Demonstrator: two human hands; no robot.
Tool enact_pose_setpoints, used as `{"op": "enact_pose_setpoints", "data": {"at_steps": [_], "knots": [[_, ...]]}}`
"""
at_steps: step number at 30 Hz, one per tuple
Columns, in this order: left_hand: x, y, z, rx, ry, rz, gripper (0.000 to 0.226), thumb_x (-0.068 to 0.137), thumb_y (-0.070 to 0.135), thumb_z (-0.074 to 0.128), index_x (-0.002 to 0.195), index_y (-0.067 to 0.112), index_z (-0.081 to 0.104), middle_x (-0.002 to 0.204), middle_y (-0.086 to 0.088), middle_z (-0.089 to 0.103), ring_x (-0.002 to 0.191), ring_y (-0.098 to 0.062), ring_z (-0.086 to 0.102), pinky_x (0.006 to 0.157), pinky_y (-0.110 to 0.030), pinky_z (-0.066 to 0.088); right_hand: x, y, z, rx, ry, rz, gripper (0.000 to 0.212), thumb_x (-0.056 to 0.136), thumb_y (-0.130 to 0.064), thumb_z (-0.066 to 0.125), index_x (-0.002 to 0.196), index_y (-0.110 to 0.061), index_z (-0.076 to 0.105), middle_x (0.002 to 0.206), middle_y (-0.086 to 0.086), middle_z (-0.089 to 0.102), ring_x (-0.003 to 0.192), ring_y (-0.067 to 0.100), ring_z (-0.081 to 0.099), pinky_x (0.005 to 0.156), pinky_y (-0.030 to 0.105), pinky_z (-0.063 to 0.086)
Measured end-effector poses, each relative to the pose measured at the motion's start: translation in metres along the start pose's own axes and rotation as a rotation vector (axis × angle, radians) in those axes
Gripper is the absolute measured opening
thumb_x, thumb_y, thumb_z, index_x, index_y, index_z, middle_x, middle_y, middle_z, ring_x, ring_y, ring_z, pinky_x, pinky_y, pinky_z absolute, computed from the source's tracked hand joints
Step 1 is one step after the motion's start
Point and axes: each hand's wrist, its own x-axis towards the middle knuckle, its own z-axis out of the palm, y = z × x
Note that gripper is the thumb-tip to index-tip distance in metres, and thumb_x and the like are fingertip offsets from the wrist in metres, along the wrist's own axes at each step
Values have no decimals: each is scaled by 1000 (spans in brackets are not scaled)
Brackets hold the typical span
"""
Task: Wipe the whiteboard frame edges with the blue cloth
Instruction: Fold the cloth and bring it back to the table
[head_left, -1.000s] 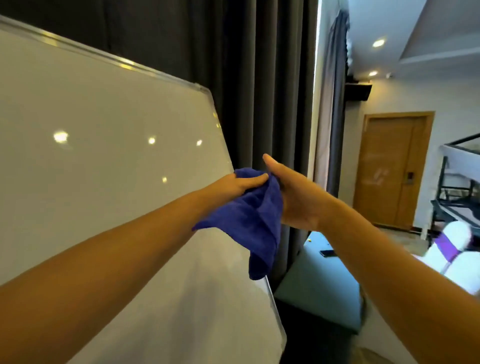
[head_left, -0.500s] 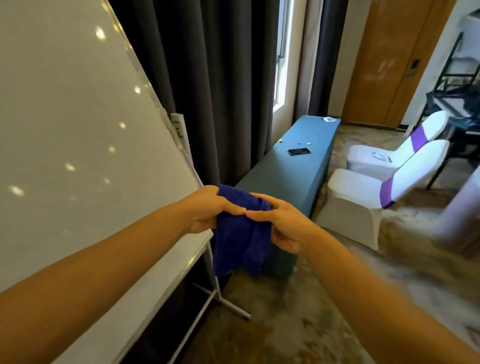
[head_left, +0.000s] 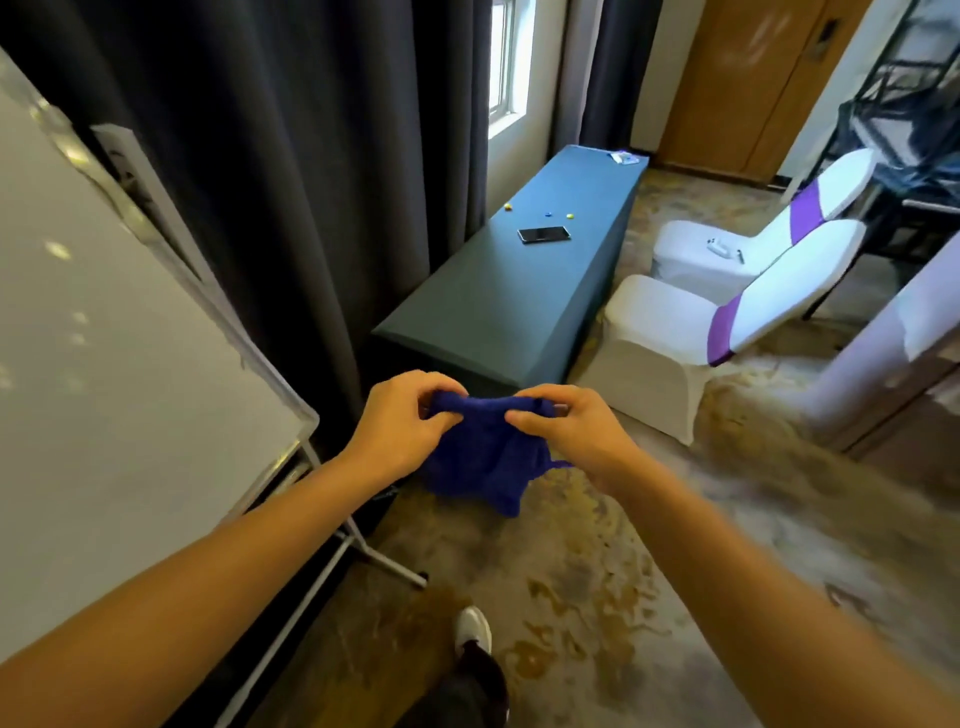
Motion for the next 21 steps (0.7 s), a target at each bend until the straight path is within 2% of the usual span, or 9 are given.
{"op": "enact_pose_setpoints", "data": {"at_steps": [2,5,7,9,11,13,16,18,21], "knots": [[35,-15,15,-56,28,18,24,79,13,76,84,36,69,96,4,61,89,-9,62,76,-27,53,37,12,-11,114,1,61,7,88,-19,72,93,-21,74,89,4,75,86,20,71,73,33,57],[90,-44,44,-387,-80,-112,21,89,18,66,82,38,64,88,8,68,86,-9,64,74,-27,53,100,32,-19,264,0,196,12,94,-28,63,102,-19,67,101,7,72,97,26,67,87,49,53],[128,-68,69,-547,-48,-237,15,94,21,59,85,34,60,82,10,69,81,-7,65,68,-23,53,147,46,-18,357,4,298,16,96,-30,59,105,-18,64,104,8,71,96,25,66,82,45,54],[165,-93,94,-611,34,-356,9,95,26,56,88,30,57,84,7,68,81,-9,65,67,-24,52,194,53,-18,426,5,411,17,97,-26,58,108,-14,61,106,11,69,95,24,66,82,40,53],[185,-111,112,-611,87,-445,7,96,30,55,89,30,55,89,2,66,81,-9,65,68,-27,53,225,60,-23,457,-13,494,21,93,-20,65,110,-9,61,109,12,71,98,26,68,86,42,55],[209,-127,124,-621,99,-517,7,96,32,54,90,31,54,93,2,66,79,-6,66,63,-23,52,262,67,-32,427,-56,547,36,84,-11,74,118,-9,61,114,13,72,103,30,69,87,45,58],[241,-145,135,-577,127,-612,5,98,28,51,94,26,54,94,2,63,80,-8,62,61,-22,48,307,75,-45,368,-70,616,58,75,5,75,127,-14,56,119,17,68,106,36,67,92,54,54],[257,-157,143,-517,176,-659,5,98,25,50,97,22,53,90,5,61,78,-4,58,60,-21,44,330,80,-49,372,-54,659,63,74,12,73,129,-13,54,120,21,66,106,39,66,94,59,51],[279,-173,159,-502,239,-755,5,98,25,49,97,22,52,88,9,59,77,-2,56,59,-21,43,365,90,-57,348,-40,705,61,74,11,74,127,-12,56,119,22,65,107,41,65,93,60,51]]}}
